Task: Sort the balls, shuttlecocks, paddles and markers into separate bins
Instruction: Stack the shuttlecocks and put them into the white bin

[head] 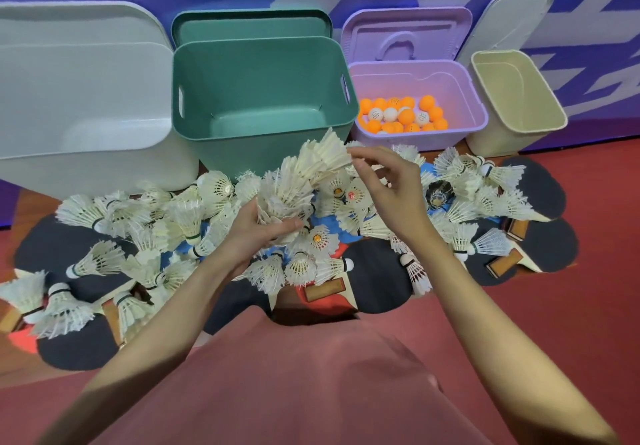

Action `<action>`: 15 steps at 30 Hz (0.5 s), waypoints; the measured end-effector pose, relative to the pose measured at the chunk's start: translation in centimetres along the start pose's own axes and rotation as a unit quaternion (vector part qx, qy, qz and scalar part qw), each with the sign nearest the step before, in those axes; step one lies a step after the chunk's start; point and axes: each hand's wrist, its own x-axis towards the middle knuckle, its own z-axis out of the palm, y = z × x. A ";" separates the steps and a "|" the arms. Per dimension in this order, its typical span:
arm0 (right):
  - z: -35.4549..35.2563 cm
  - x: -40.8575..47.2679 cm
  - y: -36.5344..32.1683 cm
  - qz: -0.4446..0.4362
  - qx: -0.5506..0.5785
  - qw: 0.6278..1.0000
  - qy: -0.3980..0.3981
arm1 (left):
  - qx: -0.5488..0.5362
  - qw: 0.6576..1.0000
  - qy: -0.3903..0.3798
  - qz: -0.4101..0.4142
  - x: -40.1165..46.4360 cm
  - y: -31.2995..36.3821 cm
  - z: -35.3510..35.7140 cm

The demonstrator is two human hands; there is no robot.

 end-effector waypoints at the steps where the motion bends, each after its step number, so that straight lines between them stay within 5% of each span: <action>1: 0.0 0.0 -0.1 0.003 0.013 1.000 0.018 | -0.015 1.000 0.003 0.001 -0.1 0.0 -0.1; 6: 0.3 -0.5 2.9 0.043 -0.029 0.994 0.096 | -0.025 0.999 0.020 0.015 -0.5 0.0 -0.8; 8: 0.8 -1.4 6.1 0.114 -0.125 0.985 0.026 | -0.017 0.999 0.025 0.014 -0.8 -0.3 -1.3; 12: 2.3 -3.4 10.8 0.222 -0.323 0.910 -0.137 | 0.005 0.999 0.040 -0.001 -1.4 -1.1 -2.6; 15: 3.4 -3.3 11.6 0.239 -0.375 0.881 -0.163 | 0.023 0.999 0.045 0.005 -1.7 -1.2 -3.3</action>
